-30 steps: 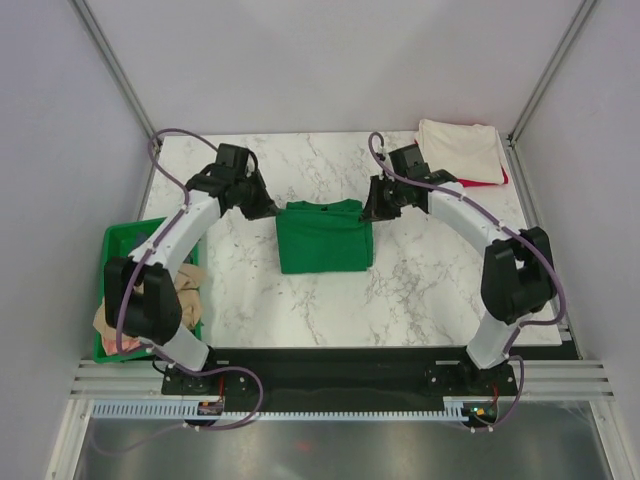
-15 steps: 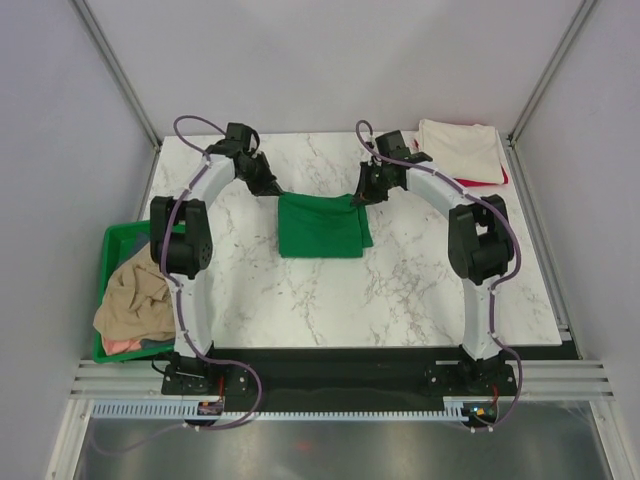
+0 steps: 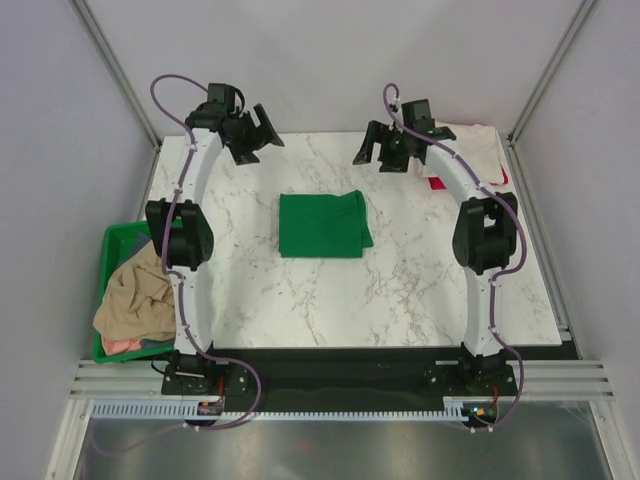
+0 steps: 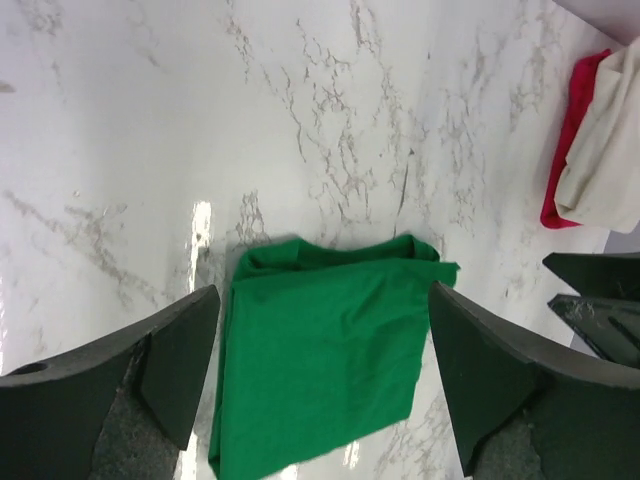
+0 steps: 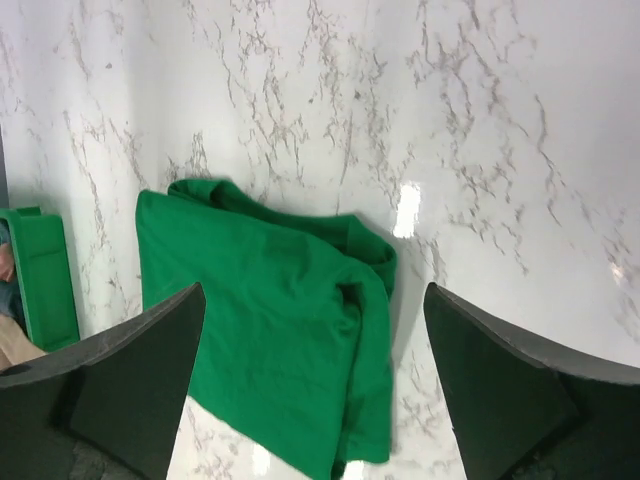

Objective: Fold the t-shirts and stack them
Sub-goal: Fold the tshirt, then neatly place the folded tshirt to the corner

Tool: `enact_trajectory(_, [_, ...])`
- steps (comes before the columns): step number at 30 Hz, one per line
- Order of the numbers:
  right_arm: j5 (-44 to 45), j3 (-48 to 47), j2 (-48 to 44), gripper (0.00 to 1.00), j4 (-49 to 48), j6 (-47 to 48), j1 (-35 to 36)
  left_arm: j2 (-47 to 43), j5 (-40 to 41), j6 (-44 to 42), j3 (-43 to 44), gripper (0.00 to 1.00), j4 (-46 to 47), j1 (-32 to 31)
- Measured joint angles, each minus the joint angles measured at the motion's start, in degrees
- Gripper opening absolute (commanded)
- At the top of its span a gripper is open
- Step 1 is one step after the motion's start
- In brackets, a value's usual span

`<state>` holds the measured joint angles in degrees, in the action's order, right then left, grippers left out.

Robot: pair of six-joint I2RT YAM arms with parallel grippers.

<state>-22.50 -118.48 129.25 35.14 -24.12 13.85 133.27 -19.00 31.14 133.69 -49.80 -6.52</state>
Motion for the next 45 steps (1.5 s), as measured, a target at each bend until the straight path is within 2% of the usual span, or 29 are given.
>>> enact_trajectory(2, [-0.6, 3.6, -3.1, 0.98, -1.3, 0.9, -1.0, -6.1, 1.6, -0.5, -4.0, 0.91, -0.9, 0.1])
enact_trajectory(5, [-3.1, 14.8, -9.4, 0.98, -5.4, 2.4, -1.7, -17.1, 3.6, -1.2, -13.9, 0.89, -1.4, -0.7])
enact_trajectory(7, [-5.3, 21.9, -11.9, 0.98, -8.0, 3.5, -1.4, -26.1, 4.9, -2.2, -23.7, 0.89, -0.3, -1.8])
enact_trajectory(11, [-7.5, 29.9, -11.7, 0.98, -10.8, 5.0, -0.7, -43.1, 7.1, -3.9, -43.8, 0.89, 0.9, -5.2])
enact_trajectory(16, [-9.5, 31.4, -8.4, 0.98, -14.8, 5.5, -0.5, -58.8, 10.3, -5.3, -65.3, 0.89, 3.1, -6.8])
enact_trajectory(20, [-12.2, 31.0, -5.5, 0.97, -19.5, 4.6, -0.7, -67.8, 13.2, -5.6, -76.3, 0.90, 2.6, -6.8])
enact_trajectory(24, [-13.9, 29.7, -3.3, 0.88, -23.7, 3.8, -0.6, -74.2, 14.8, -6.5, -81.1, 0.90, 3.7, -6.8])
enact_trajectory(27, [-15.1, 29.2, -1.4, 0.72, -27.4, 2.7, -0.1, -75.4, 15.1, -6.9, -81.9, 0.90, 4.5, -6.8])
enact_trajectory(30, [-16.0, 29.6, -0.1, 0.55, -30.9, 1.7, 0.7, -75.0, 15.0, -7.3, -82.0, 0.89, 5.6, -6.8])
enact_trajectory(31, [-16.3, 30.4, 0.1, 0.47, -32.4, 1.2, 0.9, -74.8, 15.0, -7.4, -82.0, 0.89, 5.8, -6.8])
enact_trajectory(33, [-16.9, 32.4, 0.2, 0.37, -35.6, -0.1, 1.4, -74.8, 14.9, -7.5, -82.2, 0.89, 6.2, -6.8])
enact_trajectory(34, [-17.8, 33.6, 0.3, 0.26, -37.8, -0.9, 1.6, -74.8, 14.9, -7.6, -82.2, 0.89, 6.3, -6.8])
enact_trajectory(36, [-19.1, 35.9, 0.5, 0.12, -41.4, -2.5, 1.8, -74.8, 14.9, -7.7, -82.3, 0.89, 6.5, -6.8])
enact_trajectory(37, [-20.7, 37.0, 1.0, 0.00, -44.0, -3.7, 1.8, -74.8, 14.9, -7.7, -82.3, 0.88, 6.6, -6.8])
enact_trajectory(41, [-23.6, 39.0, 1.3, 0.00, -48.2, -5.7, 1.8, -76.3, 14.9, -7.7, -82.3, 0.85, 6.5, -6.8])
enact_trajectory(43, [-23.3, 38.7, 0.7, 0.00, -45.2, -3.8, 1.8, -79.4, 14.8, -7.7, -82.4, 0.87, 6.2, -6.8])
enact_trajectory(45, [-20.2, 36.9, -1.3, 0.00, -37.6, 0.6, 2.0, -85.0, 14.5, -7.7, -82.4, 0.88, 6.3, -6.8])
